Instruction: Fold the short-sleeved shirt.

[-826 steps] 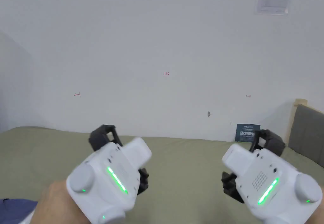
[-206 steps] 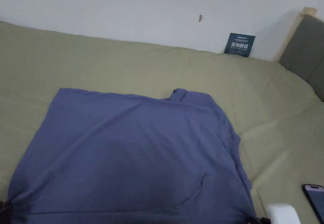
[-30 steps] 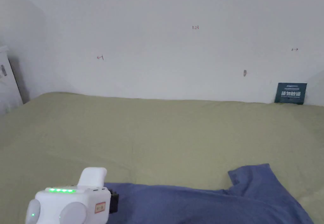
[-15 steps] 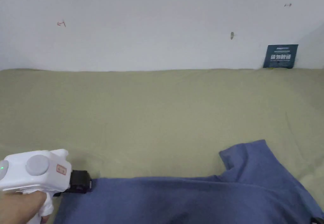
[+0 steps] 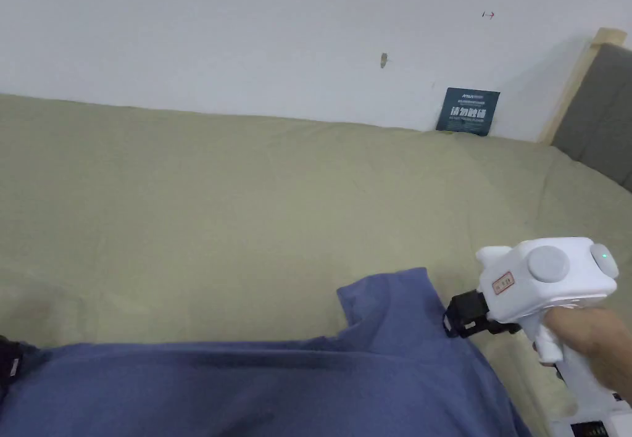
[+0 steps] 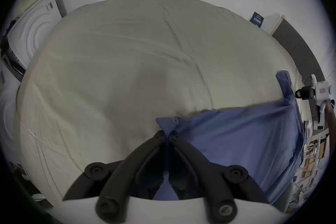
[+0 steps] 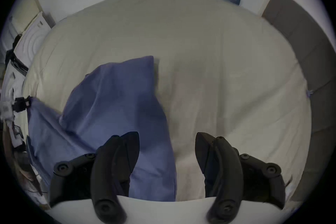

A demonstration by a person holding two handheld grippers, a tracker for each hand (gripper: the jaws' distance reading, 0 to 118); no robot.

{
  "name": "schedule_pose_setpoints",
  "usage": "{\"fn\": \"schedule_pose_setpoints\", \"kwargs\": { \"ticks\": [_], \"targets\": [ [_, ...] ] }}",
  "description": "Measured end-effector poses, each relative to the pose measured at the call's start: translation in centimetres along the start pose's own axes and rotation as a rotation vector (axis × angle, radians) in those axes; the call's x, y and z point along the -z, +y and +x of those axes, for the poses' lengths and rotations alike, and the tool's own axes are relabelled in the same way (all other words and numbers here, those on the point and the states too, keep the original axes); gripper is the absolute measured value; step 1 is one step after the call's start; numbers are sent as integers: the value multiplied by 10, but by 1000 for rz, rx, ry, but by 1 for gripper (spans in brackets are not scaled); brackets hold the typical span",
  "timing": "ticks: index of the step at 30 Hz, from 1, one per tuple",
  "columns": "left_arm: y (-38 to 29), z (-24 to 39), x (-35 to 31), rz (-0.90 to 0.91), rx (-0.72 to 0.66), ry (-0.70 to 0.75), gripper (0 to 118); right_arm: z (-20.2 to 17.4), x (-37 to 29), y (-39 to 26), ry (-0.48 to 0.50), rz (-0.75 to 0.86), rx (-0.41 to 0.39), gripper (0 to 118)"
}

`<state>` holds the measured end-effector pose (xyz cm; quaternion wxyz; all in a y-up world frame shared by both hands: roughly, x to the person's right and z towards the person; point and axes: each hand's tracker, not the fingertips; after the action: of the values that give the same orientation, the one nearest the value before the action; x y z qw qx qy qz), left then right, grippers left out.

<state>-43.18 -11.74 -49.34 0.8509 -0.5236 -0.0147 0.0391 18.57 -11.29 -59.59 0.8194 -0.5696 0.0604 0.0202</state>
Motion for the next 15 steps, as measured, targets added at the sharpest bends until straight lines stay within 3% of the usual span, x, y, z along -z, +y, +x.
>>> {"fn": "schedule_pose_setpoints", "kwargs": {
  "ticks": [4,6,8,9,10,12,13,15],
  "targets": [
    [3,2,9,-25,16,8,1,-3,24,3,-43,-138,64,68],
    [2,3,10,-33,29,7,1,-12,16,3,-65,-104,63,63],
    [2,5,12,-35,46,15,1,-20,13,-1,-62,-121,24,0],
    [3,6,12,-36,49,17,1,-28,12,1,-100,-117,-45,0],
    [3,7,12,-35,50,18,1,-36,11,1,-135,-111,-64,0],
    [4,7,12,-28,37,7,1,-48,10,3,-172,-76,-67,0],
    [5,7,10,-20,22,-7,1,-47,6,-5,-189,-73,-112,0],
    [3,8,2,-1,5,-30,1,-48,-7,-8,-186,-27,-97,0]
  ]
}}
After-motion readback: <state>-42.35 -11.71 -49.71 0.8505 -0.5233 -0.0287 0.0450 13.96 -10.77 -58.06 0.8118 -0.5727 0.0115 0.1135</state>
